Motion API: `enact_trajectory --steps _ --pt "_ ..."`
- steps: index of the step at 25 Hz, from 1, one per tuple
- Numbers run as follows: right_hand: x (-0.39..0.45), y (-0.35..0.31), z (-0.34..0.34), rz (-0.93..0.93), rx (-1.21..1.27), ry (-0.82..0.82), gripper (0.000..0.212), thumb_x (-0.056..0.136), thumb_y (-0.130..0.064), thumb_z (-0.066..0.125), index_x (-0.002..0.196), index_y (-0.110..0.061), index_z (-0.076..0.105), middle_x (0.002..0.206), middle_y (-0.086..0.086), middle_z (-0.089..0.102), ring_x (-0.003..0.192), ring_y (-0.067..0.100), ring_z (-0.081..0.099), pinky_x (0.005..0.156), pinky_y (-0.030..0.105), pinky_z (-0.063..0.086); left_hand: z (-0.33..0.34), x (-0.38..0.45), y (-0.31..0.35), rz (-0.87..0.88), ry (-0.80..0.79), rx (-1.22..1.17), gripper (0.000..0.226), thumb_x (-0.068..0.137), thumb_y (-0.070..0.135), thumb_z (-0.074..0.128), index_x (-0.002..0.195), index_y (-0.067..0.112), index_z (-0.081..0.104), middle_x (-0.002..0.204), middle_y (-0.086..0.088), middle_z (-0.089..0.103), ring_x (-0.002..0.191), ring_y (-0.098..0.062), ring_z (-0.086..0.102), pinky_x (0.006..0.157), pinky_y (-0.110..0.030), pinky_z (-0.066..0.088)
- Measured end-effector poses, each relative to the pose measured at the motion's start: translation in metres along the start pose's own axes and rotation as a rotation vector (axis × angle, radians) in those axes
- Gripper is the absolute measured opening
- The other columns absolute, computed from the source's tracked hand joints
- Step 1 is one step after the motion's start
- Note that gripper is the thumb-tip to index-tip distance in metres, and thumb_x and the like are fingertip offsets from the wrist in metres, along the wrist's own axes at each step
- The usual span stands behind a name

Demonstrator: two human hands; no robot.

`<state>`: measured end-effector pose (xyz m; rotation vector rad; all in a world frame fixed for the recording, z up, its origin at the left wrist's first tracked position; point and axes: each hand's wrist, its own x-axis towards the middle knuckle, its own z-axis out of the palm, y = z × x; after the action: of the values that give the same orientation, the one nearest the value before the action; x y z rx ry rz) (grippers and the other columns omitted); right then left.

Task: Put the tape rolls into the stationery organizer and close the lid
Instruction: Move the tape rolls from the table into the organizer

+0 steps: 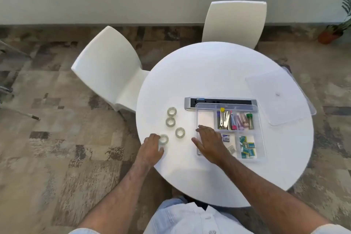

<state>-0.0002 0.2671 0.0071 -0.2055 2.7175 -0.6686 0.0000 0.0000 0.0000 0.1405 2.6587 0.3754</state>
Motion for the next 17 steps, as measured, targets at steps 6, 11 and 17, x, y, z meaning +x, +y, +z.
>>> enact_trajectory --steps 6,11,17 --pt "0.028 -0.040 0.036 -0.135 -0.409 -0.164 0.056 0.100 -0.051 0.038 0.143 -0.016 0.044 0.138 0.005 0.055 0.127 0.028 0.050 0.101 0.047 0.033 0.020 0.009 -0.003 0.062 -0.066 -0.034 0.057 0.094 0.027 0.057 0.145 0.007 0.043 0.154 -0.009 0.040 0.136 -0.030 0.043 0.114 -0.037 0.036" --pt "0.049 -0.057 0.053 -0.129 -0.474 -0.273 0.054 0.096 -0.041 0.049 0.141 -0.012 0.046 0.142 0.007 0.052 0.130 0.029 0.049 0.102 0.049 0.032 0.035 0.016 -0.009 0.128 -0.074 -0.022 0.067 0.093 0.022 0.058 0.154 0.008 0.033 0.164 -0.010 0.028 0.151 -0.026 0.027 0.125 -0.036 0.025" --pt "0.050 -0.061 0.066 -0.115 -0.526 -0.258 0.038 0.093 -0.030 0.057 0.126 -0.012 0.055 0.128 0.008 0.058 0.117 0.032 0.055 0.098 0.048 0.033 0.037 0.019 -0.015 0.166 -0.002 0.064 0.053 0.089 0.011 0.055 0.142 0.011 0.049 0.147 -0.007 0.051 0.136 -0.027 0.047 0.111 -0.037 0.043"
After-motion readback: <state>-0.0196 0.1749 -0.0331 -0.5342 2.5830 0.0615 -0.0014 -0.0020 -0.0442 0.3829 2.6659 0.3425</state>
